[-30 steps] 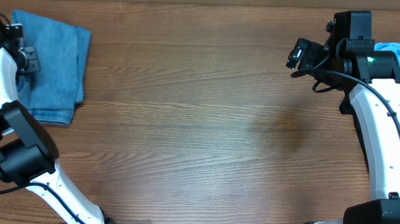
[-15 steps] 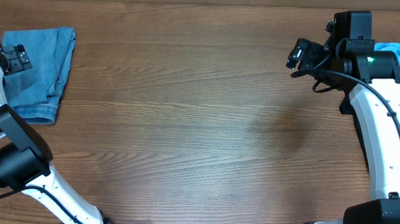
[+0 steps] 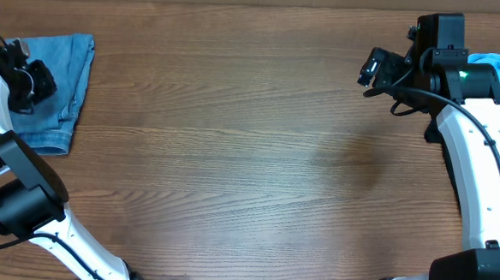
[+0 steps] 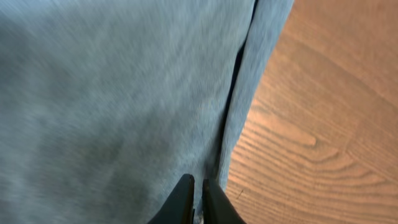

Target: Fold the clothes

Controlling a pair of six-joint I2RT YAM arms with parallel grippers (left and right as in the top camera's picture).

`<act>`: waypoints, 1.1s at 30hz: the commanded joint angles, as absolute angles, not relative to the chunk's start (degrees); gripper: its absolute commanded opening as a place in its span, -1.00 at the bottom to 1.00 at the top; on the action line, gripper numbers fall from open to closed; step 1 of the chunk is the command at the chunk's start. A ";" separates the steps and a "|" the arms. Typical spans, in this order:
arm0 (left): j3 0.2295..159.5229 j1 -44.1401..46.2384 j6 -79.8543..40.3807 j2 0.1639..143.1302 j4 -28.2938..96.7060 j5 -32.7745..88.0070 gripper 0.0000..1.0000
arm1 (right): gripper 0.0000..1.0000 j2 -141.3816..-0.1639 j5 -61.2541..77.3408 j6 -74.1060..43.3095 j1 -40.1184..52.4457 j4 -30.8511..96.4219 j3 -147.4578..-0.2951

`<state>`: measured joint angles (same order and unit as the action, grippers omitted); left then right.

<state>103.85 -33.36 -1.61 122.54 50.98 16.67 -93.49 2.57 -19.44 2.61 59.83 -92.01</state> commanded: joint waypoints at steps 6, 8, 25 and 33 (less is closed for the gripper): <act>93.10 -33.19 -2.59 125.40 47.68 15.99 -0.79 | 1.00 -93.36 2.46 -19.07 2.50 59.68 -91.88; 91.29 -33.19 -2.68 125.40 47.59 12.78 -0.79 | 1.00 -93.36 2.46 -19.07 2.50 59.68 -91.88; 91.39 -33.34 -3.44 123.98 55.22 8.97 -0.89 | 1.00 -93.36 2.48 -19.07 2.50 59.68 -91.88; 101.73 -32.25 -4.10 115.77 55.75 16.69 -0.78 | 1.00 -93.36 2.46 -19.07 2.50 59.68 -91.88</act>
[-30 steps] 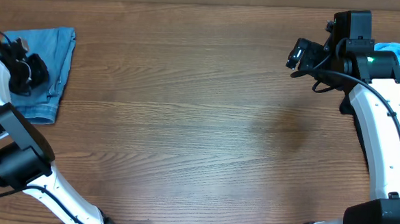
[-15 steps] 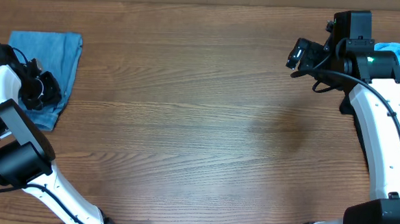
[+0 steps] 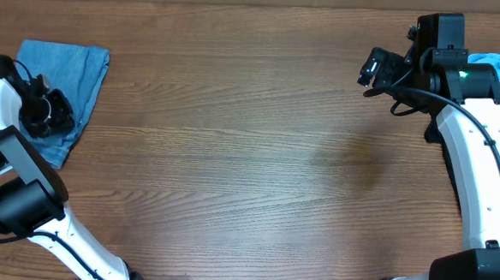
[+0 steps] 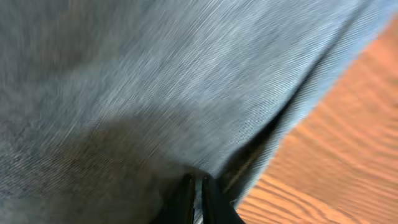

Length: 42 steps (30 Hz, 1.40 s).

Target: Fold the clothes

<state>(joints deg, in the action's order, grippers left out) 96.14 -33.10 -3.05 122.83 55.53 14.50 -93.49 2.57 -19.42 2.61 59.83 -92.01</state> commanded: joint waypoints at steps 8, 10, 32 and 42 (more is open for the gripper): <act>103.02 -31.59 -13.32 108.95 59.44 -0.62 -0.92 | 1.00 -93.36 2.46 -19.07 2.50 59.68 -91.88; 103.02 -33.17 -14.87 108.95 60.29 0.03 -0.92 | 1.00 -93.36 2.46 -19.07 2.50 59.68 -91.88; 102.87 -38.72 -13.58 124.38 53.65 -5.80 -0.92 | 1.00 -93.36 2.48 -19.07 2.50 59.68 -91.88; 102.76 -39.00 -14.85 125.86 51.99 -4.43 -0.92 | 1.00 -93.36 2.46 -19.07 2.50 59.68 -91.88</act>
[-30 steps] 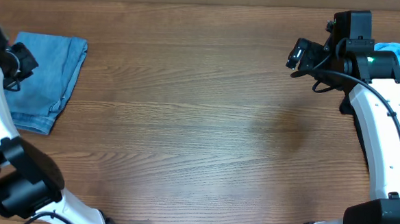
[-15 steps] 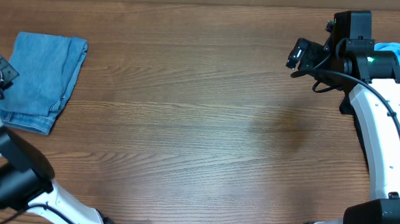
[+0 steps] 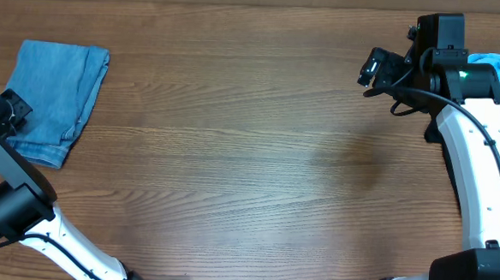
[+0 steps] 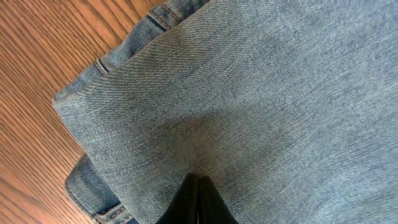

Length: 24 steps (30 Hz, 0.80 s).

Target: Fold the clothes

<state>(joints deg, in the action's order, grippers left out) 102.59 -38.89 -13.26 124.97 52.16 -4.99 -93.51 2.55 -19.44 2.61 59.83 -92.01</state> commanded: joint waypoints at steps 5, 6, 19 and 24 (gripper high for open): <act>101.49 -39.00 -14.83 128.51 52.69 -4.45 -0.92 | 1.00 -93.36 2.46 -19.07 2.50 59.68 -91.88; 101.01 -38.98 -14.83 129.38 52.64 -4.45 -0.92 | 1.00 -93.36 2.48 -19.07 2.50 59.68 -91.88; 99.13 -38.20 -14.15 131.98 53.56 1.34 -0.92 | 1.00 -93.36 2.46 -19.07 2.50 59.68 -91.88; 99.13 -36.77 -14.15 131.02 54.72 4.62 -0.92 | 1.00 -93.36 2.46 -19.07 2.50 59.68 -91.88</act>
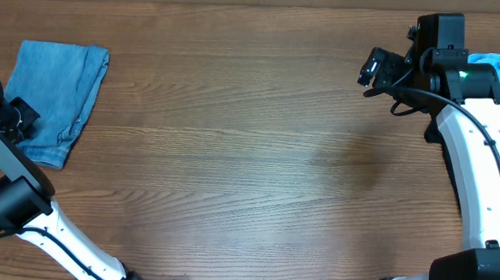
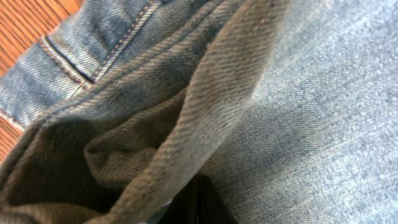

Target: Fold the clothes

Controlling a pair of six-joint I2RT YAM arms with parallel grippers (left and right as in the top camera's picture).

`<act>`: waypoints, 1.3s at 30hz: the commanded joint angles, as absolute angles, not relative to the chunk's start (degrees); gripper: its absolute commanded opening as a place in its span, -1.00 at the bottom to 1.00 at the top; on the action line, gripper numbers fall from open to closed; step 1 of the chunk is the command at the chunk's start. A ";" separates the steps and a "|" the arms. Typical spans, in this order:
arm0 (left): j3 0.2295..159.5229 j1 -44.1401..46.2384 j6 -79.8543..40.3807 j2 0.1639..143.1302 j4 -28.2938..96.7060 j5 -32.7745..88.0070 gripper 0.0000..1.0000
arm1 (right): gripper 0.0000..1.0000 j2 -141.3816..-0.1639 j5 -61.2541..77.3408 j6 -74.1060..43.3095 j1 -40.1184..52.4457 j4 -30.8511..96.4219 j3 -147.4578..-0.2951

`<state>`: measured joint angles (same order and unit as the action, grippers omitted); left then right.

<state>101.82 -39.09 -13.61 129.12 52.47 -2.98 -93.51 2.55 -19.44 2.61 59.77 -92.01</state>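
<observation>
A folded pair of blue jeans (image 1: 57,87) lies at the table's far left. My left gripper (image 1: 15,116) sits at their left edge, its fingers shut together. In the left wrist view the left gripper (image 2: 199,190) is pushed in among the denim. A thick fold of the jeans (image 2: 205,112) and a stitched hem (image 2: 74,59) lie right over the fingertips, with no cloth seen between them. My right gripper (image 1: 370,73) hangs over the far right of the table, apart from the jeans, and looks open and empty.
A light blue cloth (image 1: 497,64) lies at the far right edge behind the right arm, beside a pale grey surface. Bare wooden table (image 1: 249,157) spreads between the two arms.
The left gripper has gone from looking down on the flat top of the jeans to being nosed into the folds at their left edge. The jeans and the right arm have not moved.
The jeans first lay against the far left edge with my shut left gripper on top. Then they sat shifted right and turned, the gripper still on them. Later the gripper stood at their left edge, and now it is tucked into the folds there.
</observation>
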 commanded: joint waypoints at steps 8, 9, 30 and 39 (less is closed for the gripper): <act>99.15 -35.22 -14.17 131.02 55.13 4.49 -0.92 | 1.00 -93.36 2.46 -19.07 2.50 59.68 -91.88; 99.15 -35.31 -14.20 131.02 55.09 4.49 -0.92 | 1.00 -93.36 2.46 -19.07 2.50 59.70 -91.88; 112.49 -32.01 -15.38 105.47 54.26 12.80 -0.05 | 1.00 -93.36 2.46 -19.07 2.50 59.68 -91.88; 112.22 -24.97 -15.05 105.65 60.20 12.49 1.00 | 1.00 -93.36 2.46 -19.07 2.50 59.68 -91.88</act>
<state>112.92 -27.03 -15.09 103.66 59.27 11.44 -93.49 2.55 -19.42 2.61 59.81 -92.01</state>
